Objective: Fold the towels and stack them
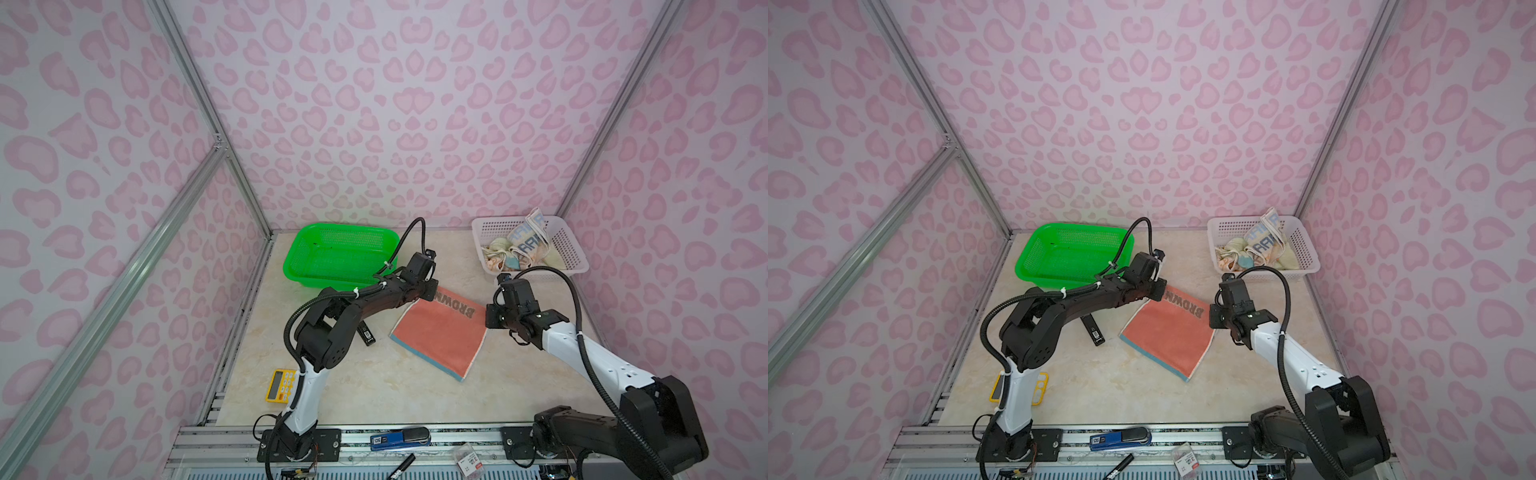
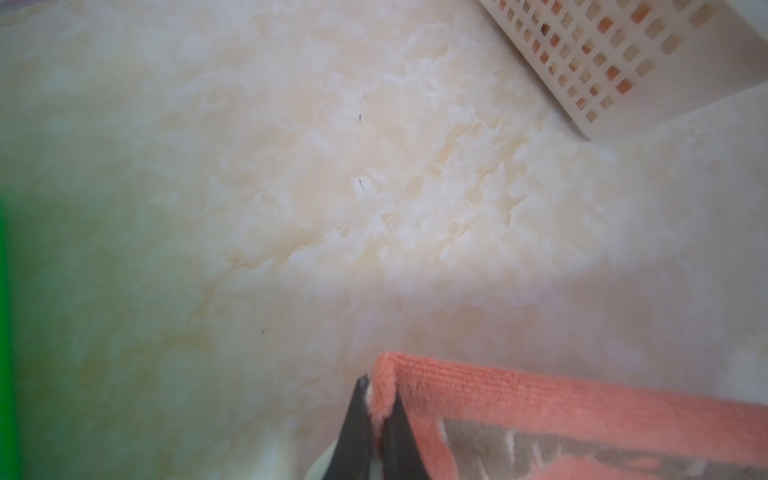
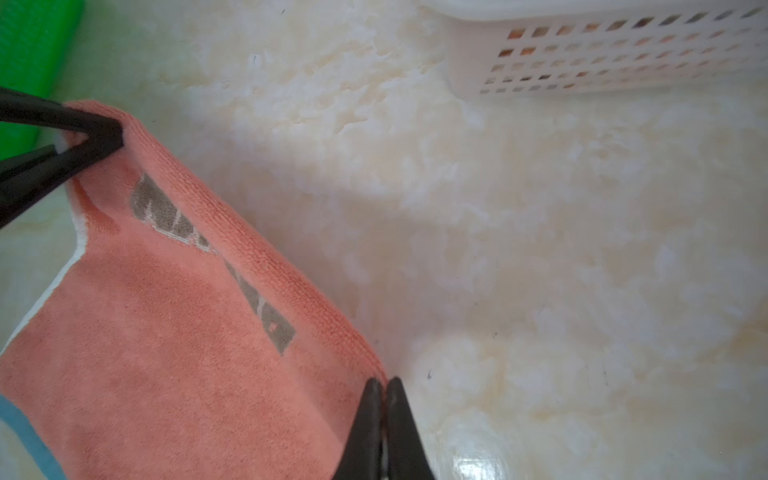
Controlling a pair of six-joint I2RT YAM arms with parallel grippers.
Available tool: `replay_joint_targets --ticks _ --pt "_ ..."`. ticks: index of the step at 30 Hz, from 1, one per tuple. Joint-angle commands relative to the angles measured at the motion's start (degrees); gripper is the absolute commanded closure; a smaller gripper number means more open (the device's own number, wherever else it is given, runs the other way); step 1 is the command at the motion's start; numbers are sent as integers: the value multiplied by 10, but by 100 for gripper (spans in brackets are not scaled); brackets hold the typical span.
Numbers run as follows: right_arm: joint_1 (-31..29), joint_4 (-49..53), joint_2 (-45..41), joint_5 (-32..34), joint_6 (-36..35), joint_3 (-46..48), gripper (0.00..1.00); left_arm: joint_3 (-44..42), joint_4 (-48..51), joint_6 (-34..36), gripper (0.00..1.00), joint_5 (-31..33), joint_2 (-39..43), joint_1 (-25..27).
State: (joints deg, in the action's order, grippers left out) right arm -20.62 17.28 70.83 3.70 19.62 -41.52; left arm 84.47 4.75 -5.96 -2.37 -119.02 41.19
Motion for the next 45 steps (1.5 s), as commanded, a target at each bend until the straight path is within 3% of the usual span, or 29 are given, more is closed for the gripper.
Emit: replay_joint_targets --ticks 1,8,14,26,45 --pt "-14 14 -18 -29 -15 11 100 -46 -30 -7 97 8 95 -2" --pt "-53 50 -55 -43 -15 22 100 -123 -4 -10 97 -4 166 0" --pt "-83 58 -63 -59 -12 38 100 -173 11 -9 97 6 176 3" --pt "-114 68 -75 -92 -9 57 100 -208 34 -4 98 20 203 7" --pt "-246 53 -62 -119 49 98 100 -305 64 -6 98 -1 248 9"
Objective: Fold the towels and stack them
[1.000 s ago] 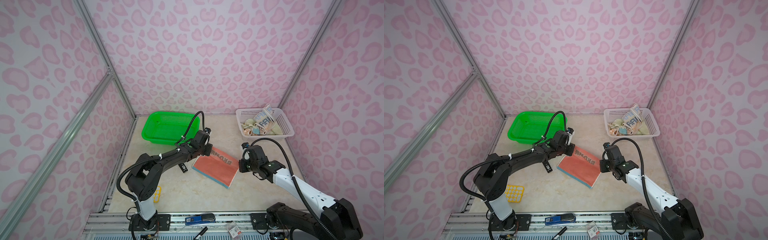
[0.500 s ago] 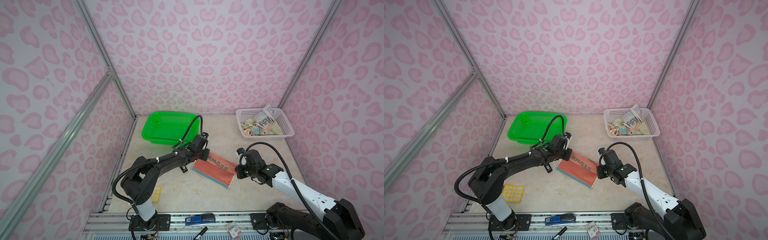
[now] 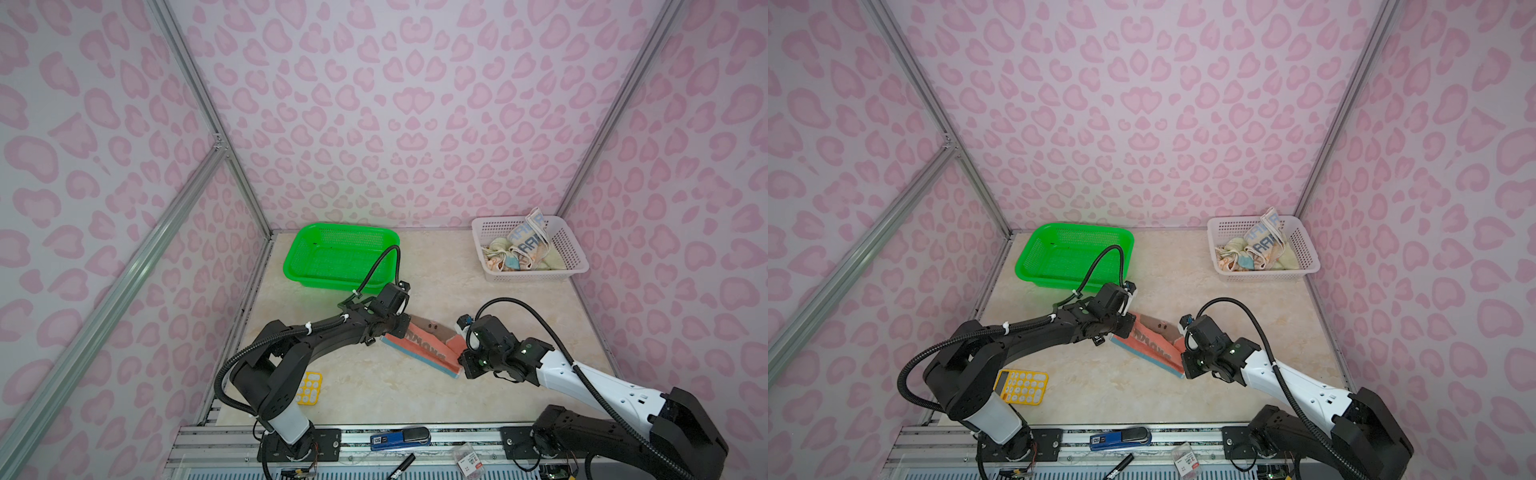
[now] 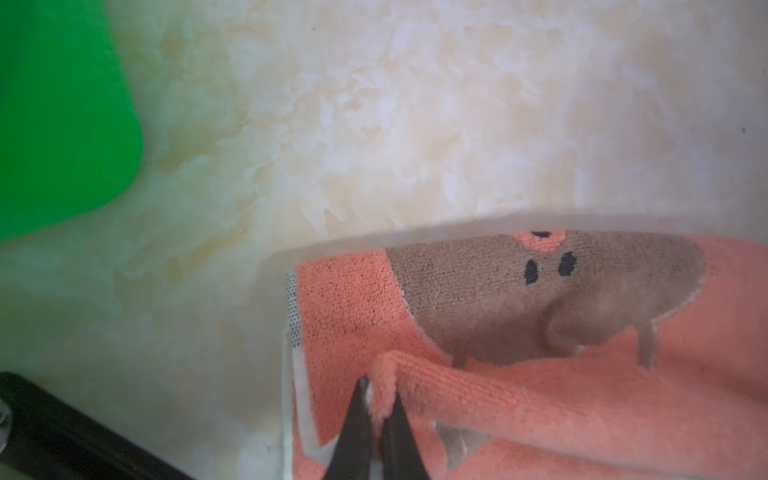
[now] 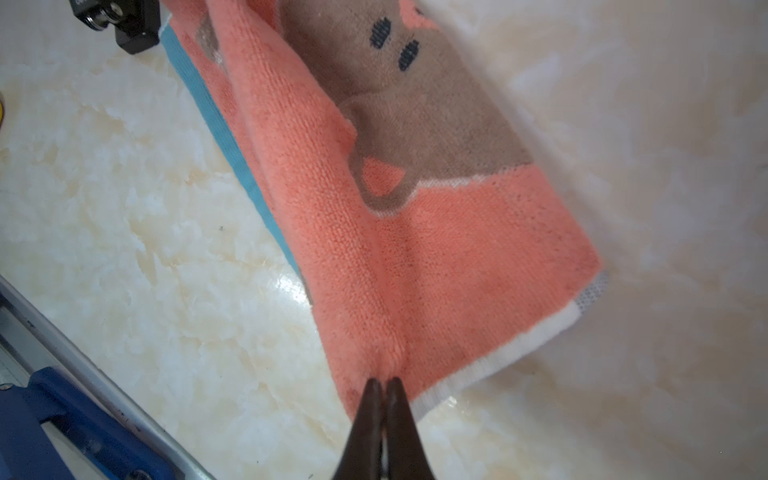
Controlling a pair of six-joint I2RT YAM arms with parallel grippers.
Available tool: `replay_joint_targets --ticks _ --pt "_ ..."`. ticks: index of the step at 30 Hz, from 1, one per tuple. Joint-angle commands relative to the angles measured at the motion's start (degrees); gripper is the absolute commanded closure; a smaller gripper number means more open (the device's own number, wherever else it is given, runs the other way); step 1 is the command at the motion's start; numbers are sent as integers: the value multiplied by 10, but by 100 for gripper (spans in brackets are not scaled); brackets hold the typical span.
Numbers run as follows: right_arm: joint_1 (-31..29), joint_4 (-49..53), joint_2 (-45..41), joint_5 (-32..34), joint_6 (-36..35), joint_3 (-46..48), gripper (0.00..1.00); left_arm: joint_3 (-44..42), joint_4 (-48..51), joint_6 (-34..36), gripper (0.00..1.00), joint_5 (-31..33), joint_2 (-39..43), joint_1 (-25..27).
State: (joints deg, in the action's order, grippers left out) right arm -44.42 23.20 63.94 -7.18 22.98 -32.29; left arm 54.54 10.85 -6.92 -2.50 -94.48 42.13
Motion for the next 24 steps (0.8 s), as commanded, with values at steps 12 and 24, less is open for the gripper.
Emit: replay_joint_targets --ticks 12,24 --pt "-37 -13 54 -47 31 8 72 -56 -29 12 53 -2 44 3" --pt "-16 19 16 32 61 -40 57 -91 -59 34 30 29 181 4"
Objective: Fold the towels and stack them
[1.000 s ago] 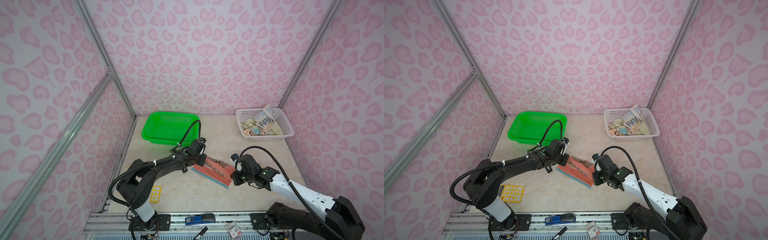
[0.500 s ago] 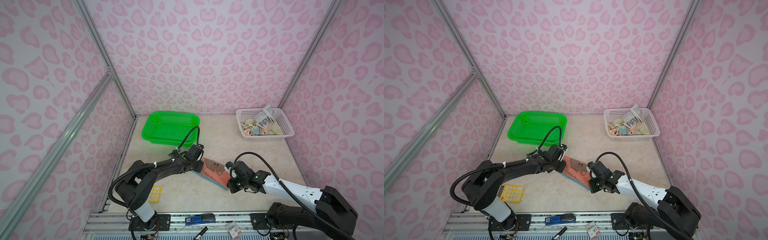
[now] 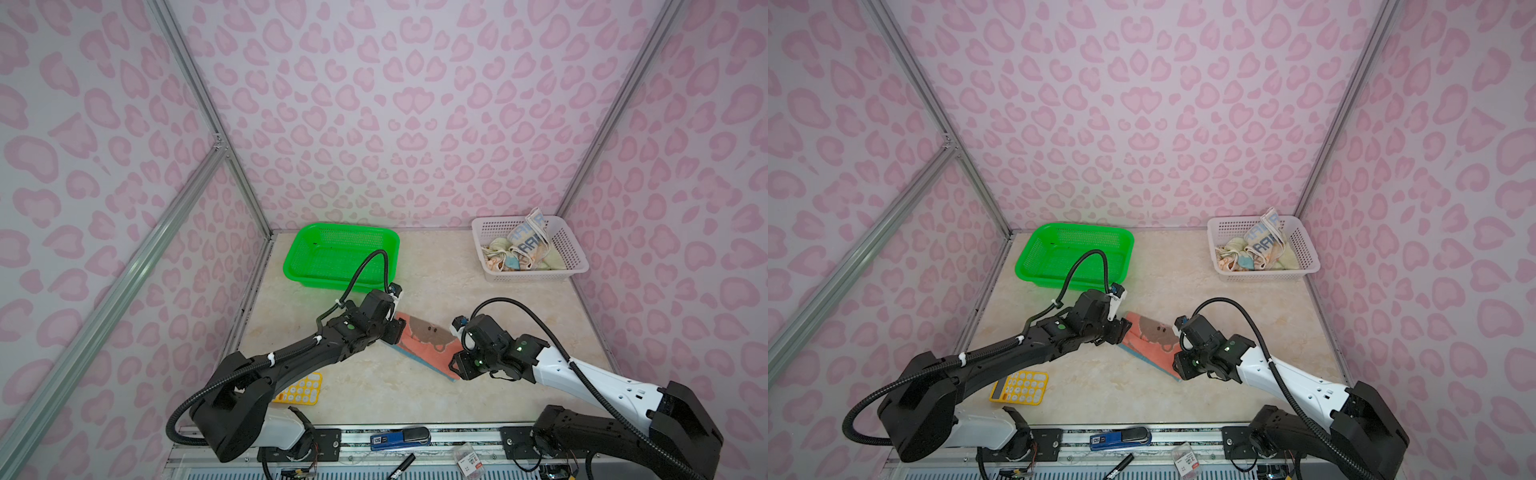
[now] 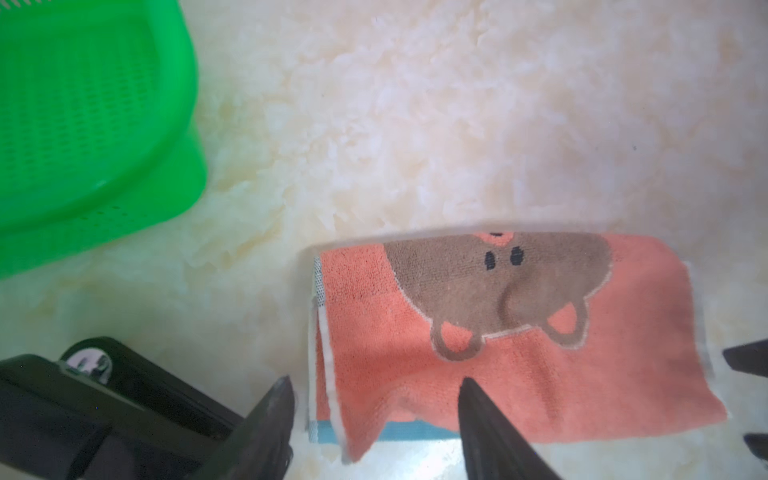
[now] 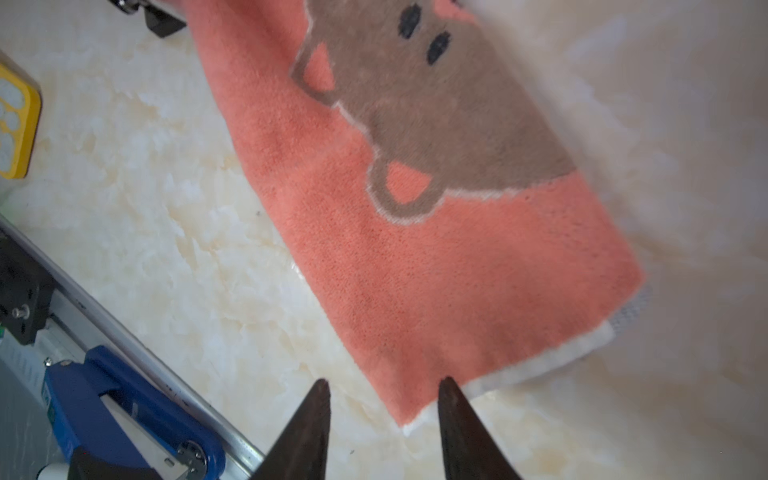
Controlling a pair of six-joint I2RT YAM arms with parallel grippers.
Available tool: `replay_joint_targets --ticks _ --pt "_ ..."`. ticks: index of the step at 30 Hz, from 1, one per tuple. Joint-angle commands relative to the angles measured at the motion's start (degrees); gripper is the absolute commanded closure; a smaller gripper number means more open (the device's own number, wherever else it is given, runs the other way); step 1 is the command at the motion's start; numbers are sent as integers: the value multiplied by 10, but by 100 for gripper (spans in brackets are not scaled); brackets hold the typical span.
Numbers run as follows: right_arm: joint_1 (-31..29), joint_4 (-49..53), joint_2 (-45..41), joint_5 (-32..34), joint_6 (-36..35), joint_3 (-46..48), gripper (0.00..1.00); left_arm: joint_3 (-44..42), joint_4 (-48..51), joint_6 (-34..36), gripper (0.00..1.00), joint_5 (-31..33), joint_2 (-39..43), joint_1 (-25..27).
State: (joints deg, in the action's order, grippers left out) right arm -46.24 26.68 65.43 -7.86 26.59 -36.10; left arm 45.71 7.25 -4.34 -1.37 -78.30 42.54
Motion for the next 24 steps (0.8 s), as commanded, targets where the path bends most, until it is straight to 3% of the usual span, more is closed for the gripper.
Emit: replay_joint_targets --ticks 1,10,17,24 --pt "2 -31 7 48 36 -2 57 0 -22 8 29 18 25 0" --pt "0 -37 153 43 87 -44 61 32 -23 -5 5 -10 8 -1" --pt "66 31 196 99 74 -63 59 35 -26 2 6 -14 0 -1" --pt "132 89 225 172 -38 -147 57 40 -28 -5 8 -33 -36 0"
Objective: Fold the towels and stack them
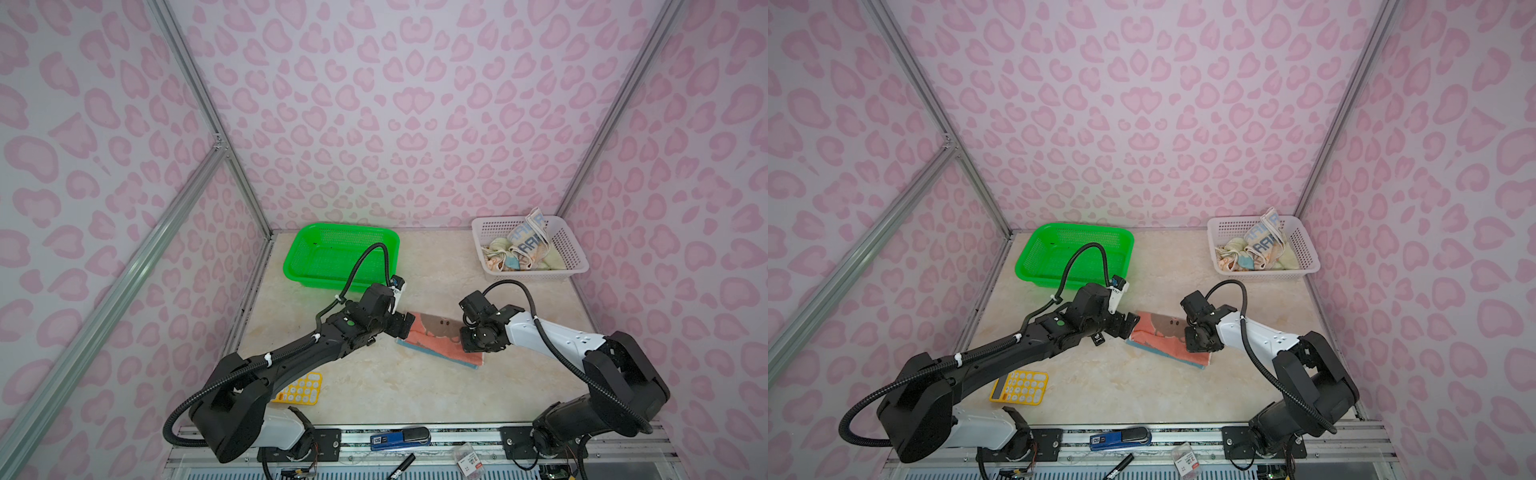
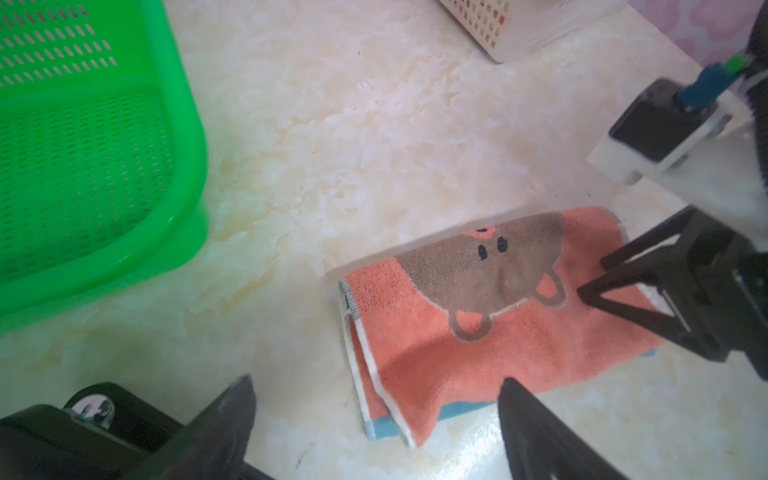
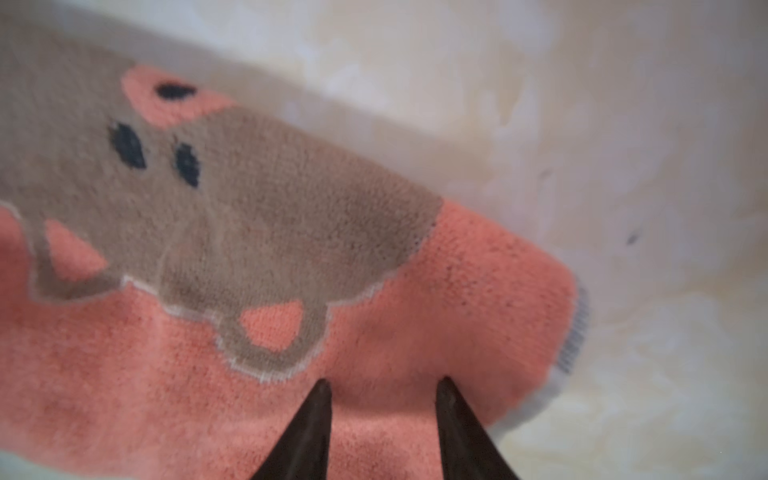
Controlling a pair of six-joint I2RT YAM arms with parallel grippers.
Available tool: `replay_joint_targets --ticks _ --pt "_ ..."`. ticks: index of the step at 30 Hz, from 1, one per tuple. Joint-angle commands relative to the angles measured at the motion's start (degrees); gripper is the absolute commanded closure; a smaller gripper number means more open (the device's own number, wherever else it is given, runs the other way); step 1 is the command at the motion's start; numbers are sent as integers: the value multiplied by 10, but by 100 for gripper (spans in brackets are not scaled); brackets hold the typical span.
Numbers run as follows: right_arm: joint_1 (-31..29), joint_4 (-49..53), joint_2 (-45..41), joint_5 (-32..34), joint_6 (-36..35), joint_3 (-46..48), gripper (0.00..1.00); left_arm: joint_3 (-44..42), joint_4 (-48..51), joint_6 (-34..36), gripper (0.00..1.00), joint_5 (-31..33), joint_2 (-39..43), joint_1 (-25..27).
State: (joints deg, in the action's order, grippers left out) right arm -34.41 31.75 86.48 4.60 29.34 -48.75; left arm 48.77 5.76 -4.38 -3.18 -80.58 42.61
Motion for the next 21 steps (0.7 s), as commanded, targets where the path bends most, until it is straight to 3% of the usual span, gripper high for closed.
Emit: replay_joint_targets --ticks 1,4,8,21 --pt "20 38 24 58 -92 -34 56 12 -14 -9 8 -18 -25 -1" --pt "30 39 45 86 -135 -67 55 18 -17 -29 9 -28 -51 -1" --pt "15 13 28 43 -164 -83 55 23 -11 -59 9 -18 -69 -2" --pt "-41 -81 -24 -53 -46 -6 55 58 37 -170 9 -81 -142 -6"
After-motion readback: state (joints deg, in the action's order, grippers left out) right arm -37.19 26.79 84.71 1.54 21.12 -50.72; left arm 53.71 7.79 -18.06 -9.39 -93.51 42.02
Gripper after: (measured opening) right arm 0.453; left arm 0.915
